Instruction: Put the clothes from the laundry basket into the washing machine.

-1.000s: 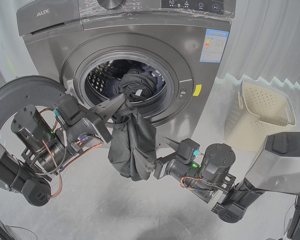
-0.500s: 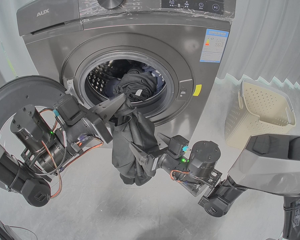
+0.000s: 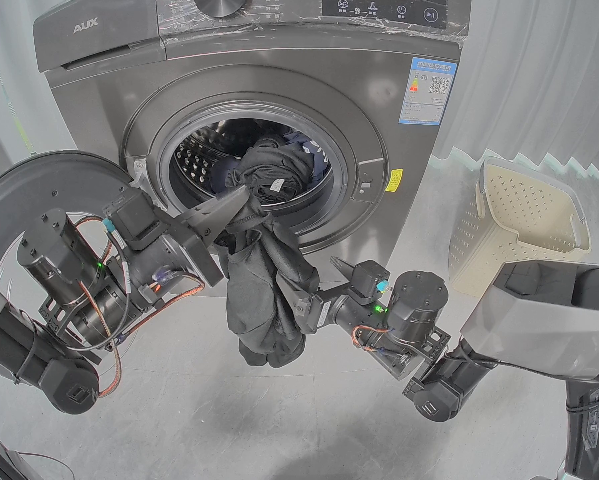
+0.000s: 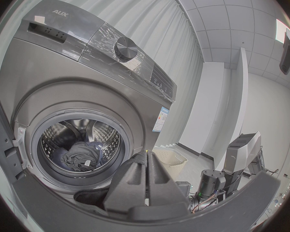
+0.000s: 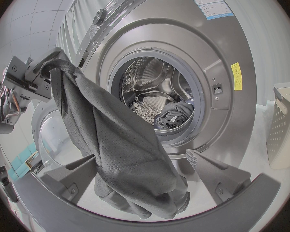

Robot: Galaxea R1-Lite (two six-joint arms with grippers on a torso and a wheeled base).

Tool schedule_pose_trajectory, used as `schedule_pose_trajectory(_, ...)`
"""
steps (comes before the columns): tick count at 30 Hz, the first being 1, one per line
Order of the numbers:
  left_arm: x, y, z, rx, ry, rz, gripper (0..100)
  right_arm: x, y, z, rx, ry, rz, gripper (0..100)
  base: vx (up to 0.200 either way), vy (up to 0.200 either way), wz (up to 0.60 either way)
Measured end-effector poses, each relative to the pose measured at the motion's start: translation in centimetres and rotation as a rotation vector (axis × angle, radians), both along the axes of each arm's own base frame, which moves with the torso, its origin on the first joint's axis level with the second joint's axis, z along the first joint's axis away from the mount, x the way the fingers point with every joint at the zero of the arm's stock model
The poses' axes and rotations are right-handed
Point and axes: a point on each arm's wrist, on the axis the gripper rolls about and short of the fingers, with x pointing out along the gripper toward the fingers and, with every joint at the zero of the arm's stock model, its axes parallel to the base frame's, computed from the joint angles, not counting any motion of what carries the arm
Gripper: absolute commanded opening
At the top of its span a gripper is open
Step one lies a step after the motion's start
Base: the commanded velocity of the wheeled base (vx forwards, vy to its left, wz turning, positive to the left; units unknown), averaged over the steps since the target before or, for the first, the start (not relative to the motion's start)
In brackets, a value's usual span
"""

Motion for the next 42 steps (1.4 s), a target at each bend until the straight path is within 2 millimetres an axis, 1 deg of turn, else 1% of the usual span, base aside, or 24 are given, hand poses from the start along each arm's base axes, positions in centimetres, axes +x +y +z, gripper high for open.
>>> schedule_pose_trajectory(5, 0.0, 0.0, 0.0, 0.001, 0.002, 0.000, 0, 0.7, -0.9, 0.2, 0.002, -0.002, -0.031, 100, 0.000, 0.000, 0.00)
schedule_pose_trajectory(9, 0.0, 0.0, 0.0, 0.001, 0.002, -0.001, 0, 1.0, -1.1, 0.4, 0.007, -0.008, -0.039, 100, 0.000, 0.000, 0.00)
schedule_pose_trajectory(13, -0.1, -0.1, -0.1, 0.002, 0.004, -0.006, 0, 0.8, -0.5, 0.6, 0.014, -0.016, -0.023, 100, 0.000, 0.000, 0.00)
schedule_pose_trajectory(18, -0.2, -0.2, -0.1, 0.002, 0.003, -0.009, 0, 0.7, 0.5, 0.4, 0.018, -0.021, -0.002, 100, 0.000, 0.000, 0.00)
schedule_pose_trajectory(26, -0.2, -0.2, -0.1, 0.001, 0.003, -0.009, 0, 1.4, 1.6, 0.6, 0.040, -0.048, 0.009, 100, 0.000, 0.000, 0.00)
schedule_pose_trajectory(27, -0.2, -0.2, -0.1, 0.001, 0.003, -0.009, 0, 1.5, 1.6, 0.5, 0.041, -0.049, 0.007, 0, 0.000, 0.000, 0.00)
schedule_pose_trajectory(36, -0.2, -0.2, -0.2, 0.003, 0.007, -0.009, 0, 1.2, 1.6, 1.5, 0.066, -0.068, 0.014, 0, 0.000, 0.000, 0.00)
schedule_pose_trajectory(42, -0.1, -0.2, -0.4, 0.004, 0.017, -0.010, 0, 0.1, 0.7, 2.8, 0.076, -0.063, 0.015, 0, 0.000, 0.000, 0.00)
